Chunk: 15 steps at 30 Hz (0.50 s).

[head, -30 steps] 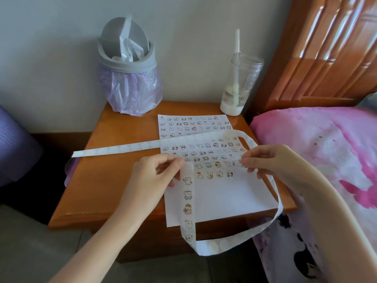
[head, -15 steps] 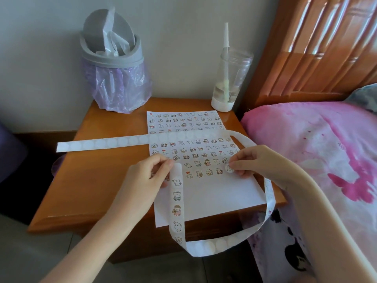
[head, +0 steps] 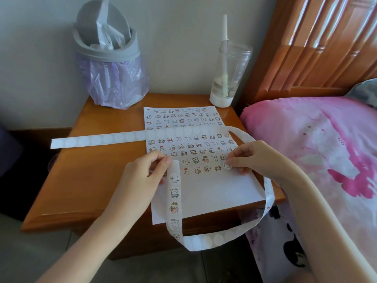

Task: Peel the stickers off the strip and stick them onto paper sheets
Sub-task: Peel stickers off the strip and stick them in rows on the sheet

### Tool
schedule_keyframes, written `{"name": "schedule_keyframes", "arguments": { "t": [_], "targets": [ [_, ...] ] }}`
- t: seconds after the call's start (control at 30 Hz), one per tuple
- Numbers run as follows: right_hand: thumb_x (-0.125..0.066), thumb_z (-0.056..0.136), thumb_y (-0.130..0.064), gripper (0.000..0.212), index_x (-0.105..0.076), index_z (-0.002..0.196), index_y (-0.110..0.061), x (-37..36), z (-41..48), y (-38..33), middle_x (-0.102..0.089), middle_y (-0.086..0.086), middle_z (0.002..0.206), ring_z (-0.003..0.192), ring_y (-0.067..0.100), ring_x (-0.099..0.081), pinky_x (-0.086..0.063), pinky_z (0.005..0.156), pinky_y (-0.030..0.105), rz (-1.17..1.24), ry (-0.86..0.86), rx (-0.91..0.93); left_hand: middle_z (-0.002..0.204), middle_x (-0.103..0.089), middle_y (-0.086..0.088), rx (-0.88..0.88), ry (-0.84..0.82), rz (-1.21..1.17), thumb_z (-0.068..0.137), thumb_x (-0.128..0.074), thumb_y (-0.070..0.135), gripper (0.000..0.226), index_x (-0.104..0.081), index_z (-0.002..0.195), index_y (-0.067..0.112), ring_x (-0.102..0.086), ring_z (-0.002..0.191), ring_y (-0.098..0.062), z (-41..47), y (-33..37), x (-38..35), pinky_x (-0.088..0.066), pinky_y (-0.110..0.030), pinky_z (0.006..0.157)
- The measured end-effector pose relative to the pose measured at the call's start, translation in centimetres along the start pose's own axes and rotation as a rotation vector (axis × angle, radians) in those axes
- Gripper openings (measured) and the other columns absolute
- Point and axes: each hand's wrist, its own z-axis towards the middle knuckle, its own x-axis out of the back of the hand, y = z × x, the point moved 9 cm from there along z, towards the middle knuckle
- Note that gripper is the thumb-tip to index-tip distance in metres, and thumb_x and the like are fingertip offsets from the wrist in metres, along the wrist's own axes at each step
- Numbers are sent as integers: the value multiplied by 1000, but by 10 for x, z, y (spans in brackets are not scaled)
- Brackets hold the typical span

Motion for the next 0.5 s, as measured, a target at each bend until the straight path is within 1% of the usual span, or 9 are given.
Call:
{"name": "schedule_keyframes", "arguments": {
  "t": [0.1,0.23,0.5],
  "targets": [
    [-70,83,-12,4,-73,85,-12,0,1,1,-71,0,79,59,6,-59,-53,59,14,-7,15,2,94,-70,10,-8,6,-13,92,-50,28,20,-66,92,17,-64,77,3,0,2,0,-49,-8,59],
    [-70,82,-11,3,-72,81,-14,0,3,1,-70,-1,74,54,5,-58,-52,56,12,-10,30,10,91,-71,9,-12,17,-16,92,-50,28,19,-66,90,17,-63,76,4,0,2,1,-47,-6,58],
    [-70,82,-13,3,-72,81,-15,0,4,2,-71,0,79,57,7,-59,-53,58,13,-28,37,21,90,-70,11,-2,22,-2,91,-50,31,19,-65,90,19,-63,72,4,-1,1,1,-48,-7,61]
  ]
}}
